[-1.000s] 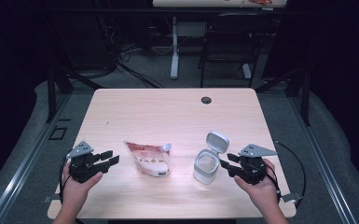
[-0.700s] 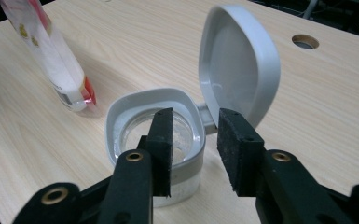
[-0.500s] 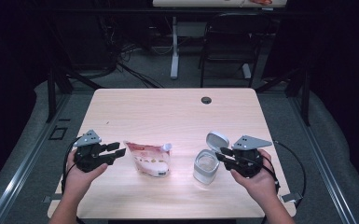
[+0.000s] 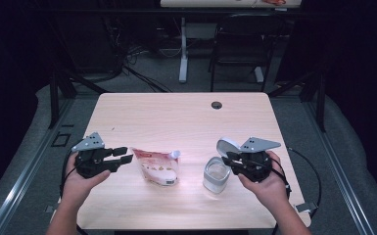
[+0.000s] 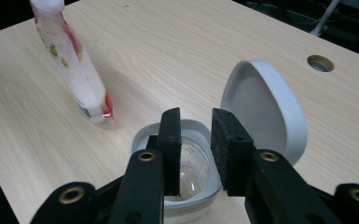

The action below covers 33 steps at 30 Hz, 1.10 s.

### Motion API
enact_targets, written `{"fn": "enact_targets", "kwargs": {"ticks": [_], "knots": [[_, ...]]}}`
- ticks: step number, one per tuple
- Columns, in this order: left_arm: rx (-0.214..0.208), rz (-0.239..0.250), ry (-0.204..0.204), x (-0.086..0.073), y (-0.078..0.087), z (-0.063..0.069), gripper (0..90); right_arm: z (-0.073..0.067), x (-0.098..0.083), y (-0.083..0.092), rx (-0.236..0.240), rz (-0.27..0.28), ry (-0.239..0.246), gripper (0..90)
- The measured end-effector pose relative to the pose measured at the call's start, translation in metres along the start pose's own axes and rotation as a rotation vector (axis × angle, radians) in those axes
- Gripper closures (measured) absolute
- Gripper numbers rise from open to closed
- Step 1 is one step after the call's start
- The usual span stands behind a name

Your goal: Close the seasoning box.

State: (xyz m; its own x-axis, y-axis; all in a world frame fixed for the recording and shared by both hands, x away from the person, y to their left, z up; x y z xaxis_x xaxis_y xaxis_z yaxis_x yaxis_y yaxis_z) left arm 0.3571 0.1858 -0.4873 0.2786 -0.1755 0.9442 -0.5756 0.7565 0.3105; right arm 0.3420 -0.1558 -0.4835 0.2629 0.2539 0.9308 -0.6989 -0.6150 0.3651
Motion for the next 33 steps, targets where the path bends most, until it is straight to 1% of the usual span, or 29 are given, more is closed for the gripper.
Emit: {"fn": "enact_targets", "kwargs": {"ticks": [5,8,11,15,18,21,23,27,32,33], "knots": [[-0.034,0.003,-0.009,0.003,-0.014,0.006,60.6,-0.005,0.004,-0.004,0.017,-0.004,0.009,73.2],[-0.056,-0.003,-0.011,0.003,-0.019,0.008,59.8,-0.009,0.007,-0.007,0.029,-0.001,0.005,72.5],[-0.071,-0.009,-0.008,0.001,-0.023,0.011,60.9,-0.013,0.009,-0.011,0.045,0.000,0.009,71.5],[-0.066,-0.011,-0.011,-0.002,-0.024,0.011,61.7,-0.020,0.011,-0.017,0.072,0.008,0.007,70.2],[-0.060,-0.010,-0.013,-0.003,-0.023,0.011,62.1,-0.025,0.013,-0.021,0.085,0.010,0.015,69.5],[-0.052,-0.003,-0.009,-0.002,-0.022,0.011,62.6,-0.031,0.013,-0.027,0.103,0.017,0.009,68.6],[-0.049,0.005,-0.007,-0.002,-0.021,0.010,63.1,-0.035,0.014,-0.031,0.118,0.019,0.013,67.5],[-0.048,0.006,-0.009,-0.002,-0.020,0.011,65.4,-0.046,0.018,-0.040,0.162,0.033,0.015,66.5],[-0.041,0.006,-0.010,-0.003,-0.019,0.011,66.8,-0.064,0.021,-0.051,0.215,0.038,0.039,64.4],[-0.042,0.006,-0.010,-0.003,-0.019,0.011,66.8,-0.066,0.022,-0.053,0.219,0.040,0.039,64.1]]}}
Point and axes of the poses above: each handheld gripper's, and its own axes: y roughly backward along the jaws, x roughly out of its top, z roughly to its right, the point moved 8 cm from there along -y, roughly forward along the jaws, and after that the axes turned 15 degrees about z, right-handed, at the moved point
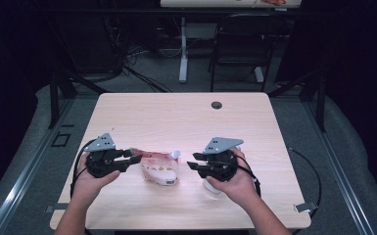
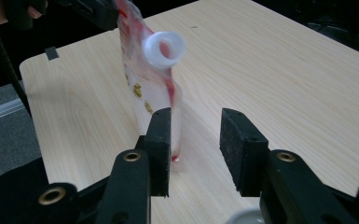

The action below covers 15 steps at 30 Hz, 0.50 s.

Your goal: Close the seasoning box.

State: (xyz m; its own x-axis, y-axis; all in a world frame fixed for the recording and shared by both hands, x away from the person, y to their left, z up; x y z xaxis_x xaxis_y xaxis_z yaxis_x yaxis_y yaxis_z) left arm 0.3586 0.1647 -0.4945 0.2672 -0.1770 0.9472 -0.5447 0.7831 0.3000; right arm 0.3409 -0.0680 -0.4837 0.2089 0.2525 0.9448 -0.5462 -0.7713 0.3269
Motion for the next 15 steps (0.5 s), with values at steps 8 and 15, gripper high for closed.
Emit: {"fn": "enact_targets", "kwargs": {"ticks": [8,15], "knots": [[0.003,0.004,0.004,0.000,0.002,-0.001,66.7,-0.012,0.001,-0.020,0.037,-0.001,0.000,62.5],[0.004,0.015,0.009,0.001,0.005,-0.001,67.8,-0.017,0.004,-0.034,0.065,0.010,-0.010,60.7]]}}
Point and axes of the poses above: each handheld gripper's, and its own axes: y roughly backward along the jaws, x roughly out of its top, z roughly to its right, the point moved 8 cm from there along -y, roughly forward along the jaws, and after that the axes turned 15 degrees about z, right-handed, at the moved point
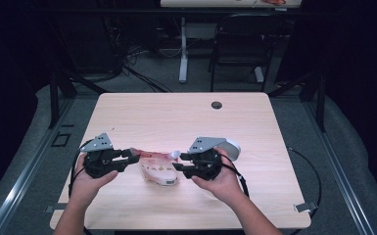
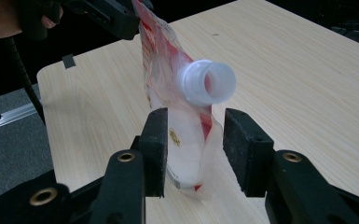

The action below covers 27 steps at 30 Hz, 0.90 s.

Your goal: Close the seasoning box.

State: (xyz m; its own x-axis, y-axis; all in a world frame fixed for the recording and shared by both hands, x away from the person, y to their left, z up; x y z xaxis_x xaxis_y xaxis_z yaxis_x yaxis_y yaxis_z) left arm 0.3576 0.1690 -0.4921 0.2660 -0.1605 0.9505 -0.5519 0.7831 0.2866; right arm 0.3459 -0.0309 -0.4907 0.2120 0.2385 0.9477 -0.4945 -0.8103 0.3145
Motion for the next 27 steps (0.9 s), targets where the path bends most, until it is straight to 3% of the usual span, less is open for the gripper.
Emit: {"fn": "enact_targets", "kwargs": {"ticks": [7,14,27], "knots": [[-0.002,0.001,0.001,-0.0006,0.0010,0.0003,72.2,-0.0007,0.0028,-0.0095,0.005,0.014,-0.007,62.9],[-0.024,0.002,0.020,-0.0008,0.0029,-0.0005,77.7,0.0008,0.0045,-0.0097,-0.002,0.014,-0.008,66.5],[-0.046,0.011,0.003,0.0032,-0.0002,0.0086,83.1,0.0054,0.0072,-0.0012,-0.021,-0.002,0.009,67.5]]}}
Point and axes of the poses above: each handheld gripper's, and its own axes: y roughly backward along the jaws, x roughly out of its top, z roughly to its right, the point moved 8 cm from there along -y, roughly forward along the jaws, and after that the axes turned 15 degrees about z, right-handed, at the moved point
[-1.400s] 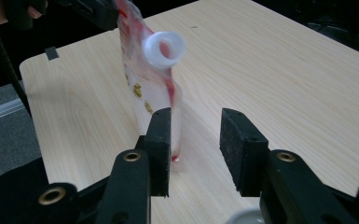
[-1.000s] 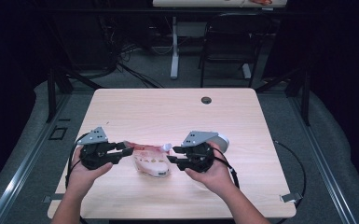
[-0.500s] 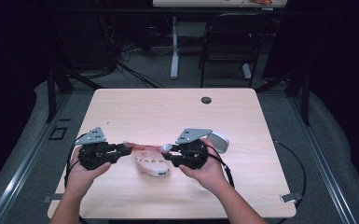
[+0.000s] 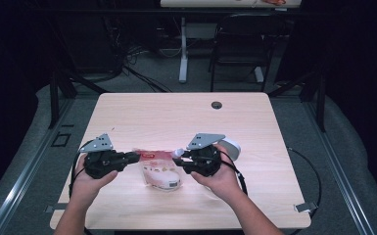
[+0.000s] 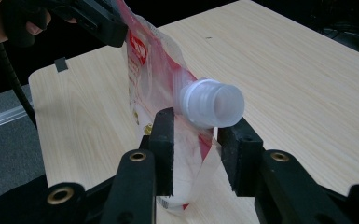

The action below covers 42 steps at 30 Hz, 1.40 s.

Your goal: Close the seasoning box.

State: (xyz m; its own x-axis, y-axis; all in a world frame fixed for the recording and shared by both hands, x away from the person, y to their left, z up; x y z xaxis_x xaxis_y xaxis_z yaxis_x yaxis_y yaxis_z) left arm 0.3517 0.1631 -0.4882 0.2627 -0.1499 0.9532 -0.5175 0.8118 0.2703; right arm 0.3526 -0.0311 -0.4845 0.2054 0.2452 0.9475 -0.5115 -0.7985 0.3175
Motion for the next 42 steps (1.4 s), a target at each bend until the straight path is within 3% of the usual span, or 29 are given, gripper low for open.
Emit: {"fn": "enact_targets", "kwargs": {"ticks": [21,32,42], "knots": [[-0.030,-0.002,-0.047,0.002,-0.026,0.026,83.7,0.007,-0.009,0.035,-0.049,-0.020,0.054,67.5],[-0.035,0.010,-0.048,0.001,-0.030,0.030,82.3,0.009,-0.015,0.040,-0.043,-0.031,0.040,66.7],[-0.031,0.014,-0.042,0.001,-0.028,0.028,74.0,0.005,-0.009,0.047,-0.035,-0.055,0.056,63.9]]}}
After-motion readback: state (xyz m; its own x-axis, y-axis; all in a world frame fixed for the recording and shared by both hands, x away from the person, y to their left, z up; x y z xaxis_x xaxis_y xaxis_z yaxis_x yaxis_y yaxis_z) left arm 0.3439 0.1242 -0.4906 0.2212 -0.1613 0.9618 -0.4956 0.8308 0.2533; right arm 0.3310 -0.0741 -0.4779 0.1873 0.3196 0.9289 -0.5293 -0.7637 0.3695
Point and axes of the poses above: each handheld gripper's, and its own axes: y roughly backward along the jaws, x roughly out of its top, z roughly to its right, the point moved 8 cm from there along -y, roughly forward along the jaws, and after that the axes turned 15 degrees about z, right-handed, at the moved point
